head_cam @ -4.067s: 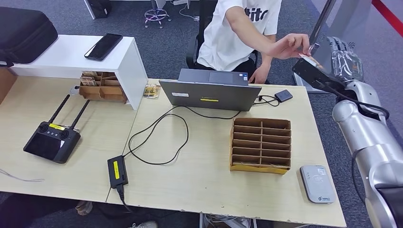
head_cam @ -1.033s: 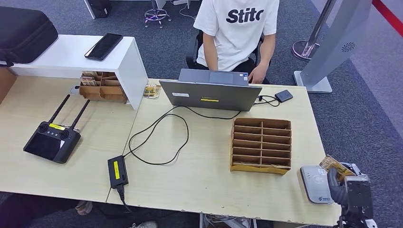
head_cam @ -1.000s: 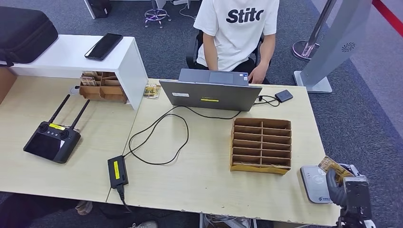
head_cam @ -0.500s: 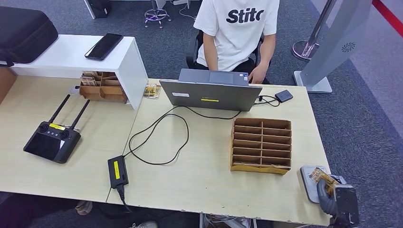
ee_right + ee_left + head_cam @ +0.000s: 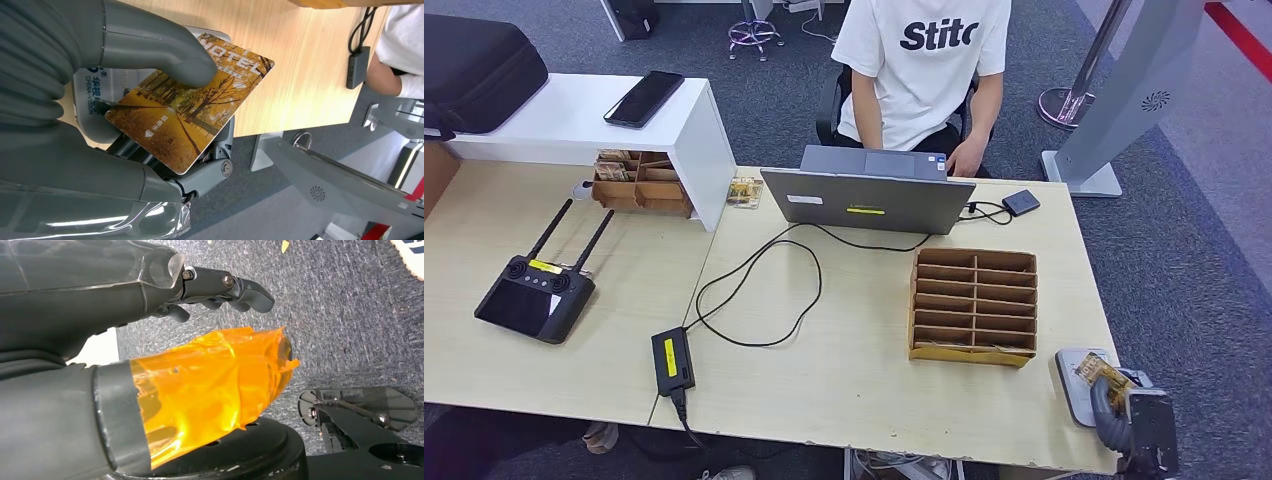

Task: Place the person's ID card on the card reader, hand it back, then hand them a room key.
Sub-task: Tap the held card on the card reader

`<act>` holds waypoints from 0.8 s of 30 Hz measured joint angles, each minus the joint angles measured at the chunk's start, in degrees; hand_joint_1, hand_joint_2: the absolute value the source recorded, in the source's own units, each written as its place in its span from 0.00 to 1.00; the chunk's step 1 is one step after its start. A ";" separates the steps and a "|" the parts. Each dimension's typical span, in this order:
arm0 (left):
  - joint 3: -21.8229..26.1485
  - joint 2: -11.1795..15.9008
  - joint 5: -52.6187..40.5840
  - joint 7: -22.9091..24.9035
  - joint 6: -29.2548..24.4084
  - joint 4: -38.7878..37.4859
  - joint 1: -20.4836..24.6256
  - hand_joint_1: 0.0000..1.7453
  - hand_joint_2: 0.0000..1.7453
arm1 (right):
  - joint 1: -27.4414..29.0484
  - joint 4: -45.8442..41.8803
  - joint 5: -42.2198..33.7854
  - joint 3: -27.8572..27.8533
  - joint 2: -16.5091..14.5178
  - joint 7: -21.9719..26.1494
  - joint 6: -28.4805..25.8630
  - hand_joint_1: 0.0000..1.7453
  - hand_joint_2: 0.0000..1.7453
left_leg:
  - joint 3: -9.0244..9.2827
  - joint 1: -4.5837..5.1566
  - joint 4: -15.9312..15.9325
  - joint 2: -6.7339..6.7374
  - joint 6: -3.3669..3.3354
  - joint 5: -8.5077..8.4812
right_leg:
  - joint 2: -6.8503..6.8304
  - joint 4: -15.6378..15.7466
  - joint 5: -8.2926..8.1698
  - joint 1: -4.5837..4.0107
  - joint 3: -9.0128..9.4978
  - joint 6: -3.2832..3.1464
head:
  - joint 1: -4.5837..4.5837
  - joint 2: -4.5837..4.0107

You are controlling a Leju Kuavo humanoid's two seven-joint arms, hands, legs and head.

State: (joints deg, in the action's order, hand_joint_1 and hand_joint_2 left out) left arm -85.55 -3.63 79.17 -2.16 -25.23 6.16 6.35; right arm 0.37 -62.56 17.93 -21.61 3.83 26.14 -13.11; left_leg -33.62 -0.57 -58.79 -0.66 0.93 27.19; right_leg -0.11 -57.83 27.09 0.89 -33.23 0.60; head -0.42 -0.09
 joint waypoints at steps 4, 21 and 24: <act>0.00 0.00 0.29 0.00 -0.14 0.00 -0.04 0.00 0.00 | 0.93 -1.81 2.21 -0.49 -0.31 0.21 -2.46 1.00 1.00 | -0.03 0.01 0.00 -0.01 0.00 0.00 | -0.03 0.00 0.00 0.01 -0.01 0.00 | 0.00 0.00; 0.00 -0.02 1.21 -0.07 -0.02 0.00 -0.12 0.00 0.00 | 5.94 -16.61 12.59 -2.73 -1.36 -1.57 -9.86 0.99 1.00 | -0.06 0.01 0.00 0.00 0.02 0.03 | 0.01 0.00 0.02 0.01 -0.07 -0.01 | 0.00 0.00; 0.00 -0.02 1.23 -0.07 0.09 0.00 -0.12 0.00 0.00 | 6.18 -16.73 16.63 -2.79 -1.36 -2.53 -11.43 0.99 1.00 | -0.06 0.01 0.00 0.00 0.02 0.03 | 0.02 0.00 0.02 0.01 -0.07 0.00 | 0.00 0.00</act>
State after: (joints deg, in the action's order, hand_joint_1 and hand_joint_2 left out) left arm -85.55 -3.65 80.40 -2.23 -25.14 6.16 6.23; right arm 6.55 -79.29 34.56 -24.39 2.47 23.61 -24.54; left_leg -33.68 -0.56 -58.79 -0.66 0.95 27.22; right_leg -0.09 -57.83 27.11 0.90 -33.31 0.60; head -0.42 -0.09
